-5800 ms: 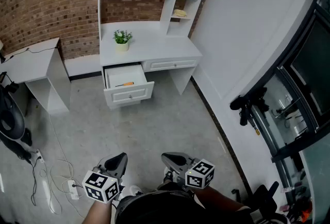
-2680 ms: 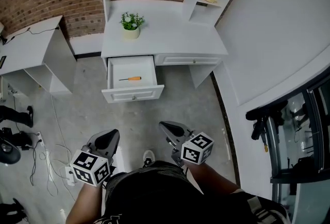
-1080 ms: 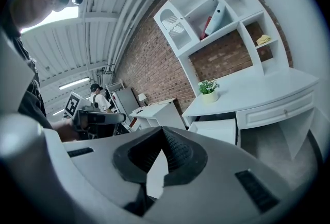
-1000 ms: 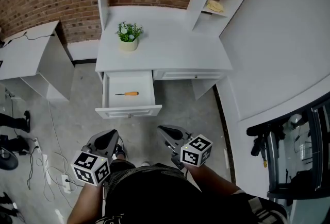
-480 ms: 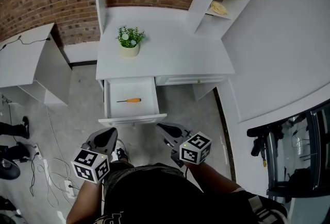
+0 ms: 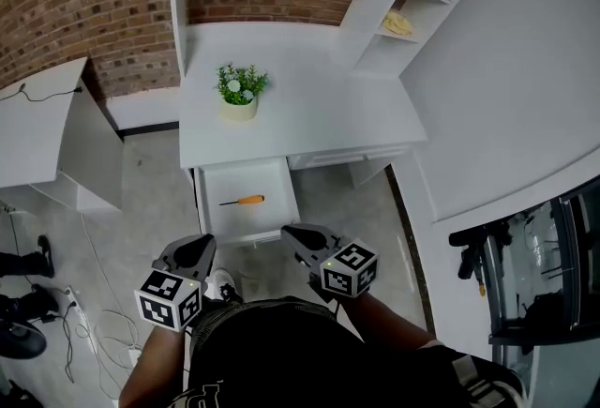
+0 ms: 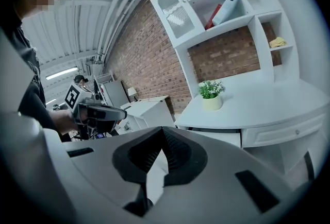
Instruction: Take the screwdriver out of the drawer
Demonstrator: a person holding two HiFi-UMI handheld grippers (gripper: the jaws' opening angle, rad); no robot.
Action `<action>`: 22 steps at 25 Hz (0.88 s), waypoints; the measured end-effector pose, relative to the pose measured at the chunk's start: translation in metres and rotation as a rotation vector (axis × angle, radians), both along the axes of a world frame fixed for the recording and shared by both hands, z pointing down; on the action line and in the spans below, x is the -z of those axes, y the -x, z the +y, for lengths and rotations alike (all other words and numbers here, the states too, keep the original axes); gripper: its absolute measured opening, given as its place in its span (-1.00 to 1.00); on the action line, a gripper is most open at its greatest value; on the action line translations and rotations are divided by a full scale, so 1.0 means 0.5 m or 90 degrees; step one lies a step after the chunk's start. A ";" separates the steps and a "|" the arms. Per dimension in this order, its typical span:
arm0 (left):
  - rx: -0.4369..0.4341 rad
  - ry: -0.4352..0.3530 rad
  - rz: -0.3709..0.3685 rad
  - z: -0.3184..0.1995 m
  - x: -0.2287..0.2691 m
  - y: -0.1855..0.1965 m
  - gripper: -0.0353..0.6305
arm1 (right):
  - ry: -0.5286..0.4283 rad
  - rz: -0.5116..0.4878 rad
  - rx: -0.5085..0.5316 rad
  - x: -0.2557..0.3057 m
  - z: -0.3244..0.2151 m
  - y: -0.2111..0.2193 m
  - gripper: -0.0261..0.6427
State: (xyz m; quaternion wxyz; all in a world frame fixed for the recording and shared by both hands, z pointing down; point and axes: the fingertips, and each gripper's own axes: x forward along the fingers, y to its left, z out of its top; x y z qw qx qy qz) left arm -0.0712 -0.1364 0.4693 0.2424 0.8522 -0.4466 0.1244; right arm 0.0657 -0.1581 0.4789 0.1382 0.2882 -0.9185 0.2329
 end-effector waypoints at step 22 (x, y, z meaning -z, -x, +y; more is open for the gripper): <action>-0.082 0.053 -0.002 -0.129 -0.105 0.136 -0.84 | -0.029 0.194 0.011 -0.097 -0.142 0.139 -0.90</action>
